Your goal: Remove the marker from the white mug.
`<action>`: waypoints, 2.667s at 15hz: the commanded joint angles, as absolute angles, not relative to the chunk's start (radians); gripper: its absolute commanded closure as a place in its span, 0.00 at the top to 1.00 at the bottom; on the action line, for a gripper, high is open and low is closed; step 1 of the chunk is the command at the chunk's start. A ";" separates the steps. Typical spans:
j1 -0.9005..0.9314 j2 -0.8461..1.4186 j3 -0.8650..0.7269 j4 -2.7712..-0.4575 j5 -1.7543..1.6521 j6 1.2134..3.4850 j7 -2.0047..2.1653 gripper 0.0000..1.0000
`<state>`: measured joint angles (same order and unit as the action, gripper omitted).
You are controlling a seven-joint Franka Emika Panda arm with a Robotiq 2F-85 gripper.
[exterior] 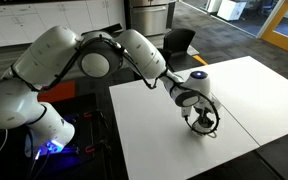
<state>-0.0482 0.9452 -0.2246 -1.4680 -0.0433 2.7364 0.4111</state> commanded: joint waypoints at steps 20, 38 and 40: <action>-0.033 1.008 -0.255 -1.433 -0.031 2.886 0.342 0.05; 0.139 0.798 -0.417 -1.726 -0.017 3.172 0.340 0.05; 0.152 0.765 -0.424 -1.765 -0.053 3.240 0.373 0.05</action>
<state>0.1122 0.8504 -0.4011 -1.6508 -0.0441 3.1534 0.3738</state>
